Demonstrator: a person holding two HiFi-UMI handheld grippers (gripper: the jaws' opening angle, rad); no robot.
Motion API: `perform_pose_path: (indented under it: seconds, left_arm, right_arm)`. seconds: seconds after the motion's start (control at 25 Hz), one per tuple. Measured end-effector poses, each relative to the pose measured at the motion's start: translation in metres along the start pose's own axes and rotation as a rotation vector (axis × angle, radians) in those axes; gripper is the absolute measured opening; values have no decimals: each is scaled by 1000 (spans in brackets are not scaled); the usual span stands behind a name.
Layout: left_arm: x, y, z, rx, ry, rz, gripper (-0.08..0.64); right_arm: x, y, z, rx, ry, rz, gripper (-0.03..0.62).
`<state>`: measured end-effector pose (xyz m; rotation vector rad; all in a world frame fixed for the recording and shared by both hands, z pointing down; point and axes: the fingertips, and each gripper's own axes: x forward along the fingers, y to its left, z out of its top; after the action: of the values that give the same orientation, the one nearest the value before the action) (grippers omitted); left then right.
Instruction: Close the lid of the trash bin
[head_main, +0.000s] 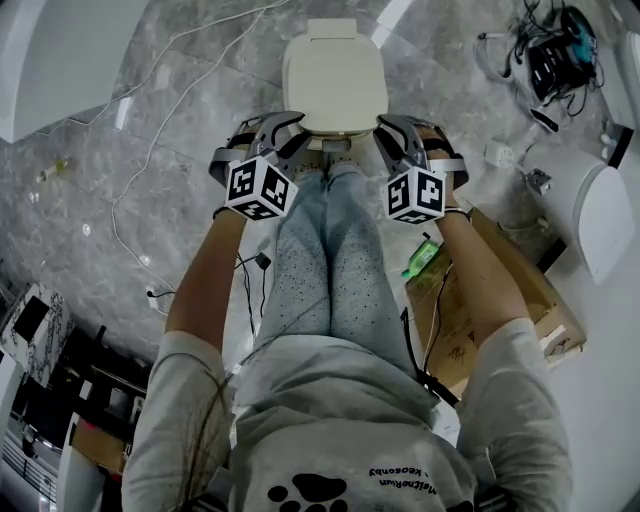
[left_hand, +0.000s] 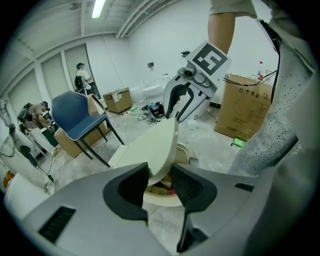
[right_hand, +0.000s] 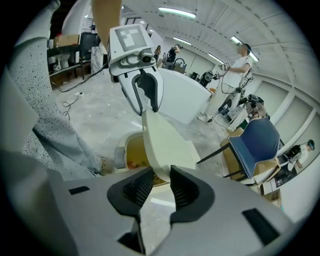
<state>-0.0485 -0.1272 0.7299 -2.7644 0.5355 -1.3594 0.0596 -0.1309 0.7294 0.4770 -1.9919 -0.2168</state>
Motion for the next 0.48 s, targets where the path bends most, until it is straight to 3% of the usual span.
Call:
perform_pose_path:
  seconds: [0.48]
  left_arm:
    - [17,-19,-24,107,62,2,147]
  right_arm:
    - [21,26,-14,-75,47,-1,124]
